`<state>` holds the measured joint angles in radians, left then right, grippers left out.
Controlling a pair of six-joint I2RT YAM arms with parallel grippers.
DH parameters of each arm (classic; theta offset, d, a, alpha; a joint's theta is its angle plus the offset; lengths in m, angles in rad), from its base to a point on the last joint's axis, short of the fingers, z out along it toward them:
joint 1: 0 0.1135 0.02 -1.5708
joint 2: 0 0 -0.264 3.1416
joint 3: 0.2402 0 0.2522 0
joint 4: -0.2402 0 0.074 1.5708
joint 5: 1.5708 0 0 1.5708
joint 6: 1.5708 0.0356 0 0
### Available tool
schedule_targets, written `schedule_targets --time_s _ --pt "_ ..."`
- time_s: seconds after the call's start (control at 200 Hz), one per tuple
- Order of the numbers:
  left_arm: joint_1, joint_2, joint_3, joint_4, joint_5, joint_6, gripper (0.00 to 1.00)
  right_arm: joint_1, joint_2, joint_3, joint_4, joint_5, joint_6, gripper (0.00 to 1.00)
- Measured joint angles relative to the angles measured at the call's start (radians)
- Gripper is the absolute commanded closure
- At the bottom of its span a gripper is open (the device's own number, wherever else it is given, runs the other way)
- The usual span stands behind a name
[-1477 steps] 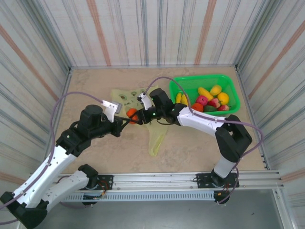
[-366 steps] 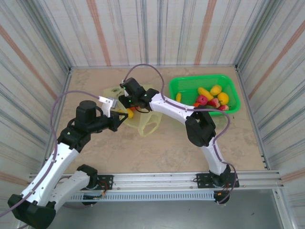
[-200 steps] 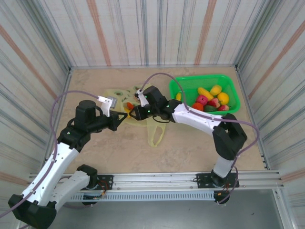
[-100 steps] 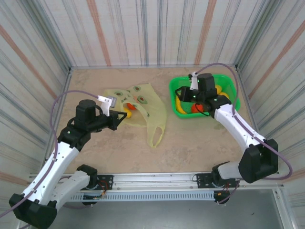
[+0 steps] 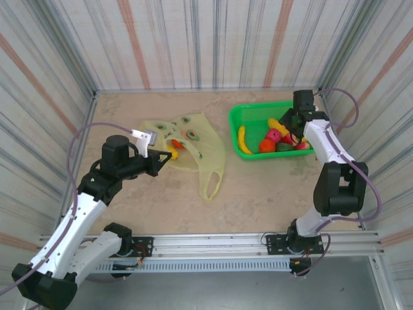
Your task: Place the fake fruits into the plastic bag and tie a complex knot
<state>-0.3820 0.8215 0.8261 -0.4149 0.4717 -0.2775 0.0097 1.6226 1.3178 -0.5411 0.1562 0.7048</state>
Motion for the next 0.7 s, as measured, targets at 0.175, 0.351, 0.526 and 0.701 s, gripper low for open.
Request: schedule_targets --time_s 0.175,0.351,0.526,0.701 --pt "-0.006 0.0 0.0 0.0 0.0 0.0 1.0 -0.05 0.106 0.13 -0.044 0.022 0.133 0.38" --pt "-0.006 -0.001 0.0 0.0 0.0 0.0 1.0 -0.073 0.229 0.241 -0.092 0.002 0.223 0.37" --pt "-0.004 0.0 0.0 0.0 0.0 0.0 1.0 -0.073 0.333 0.322 -0.128 -0.026 0.255 0.36" --pt "0.007 0.003 0.0 0.0 0.0 0.0 1.0 -0.074 0.413 0.381 -0.159 -0.042 0.261 0.37"
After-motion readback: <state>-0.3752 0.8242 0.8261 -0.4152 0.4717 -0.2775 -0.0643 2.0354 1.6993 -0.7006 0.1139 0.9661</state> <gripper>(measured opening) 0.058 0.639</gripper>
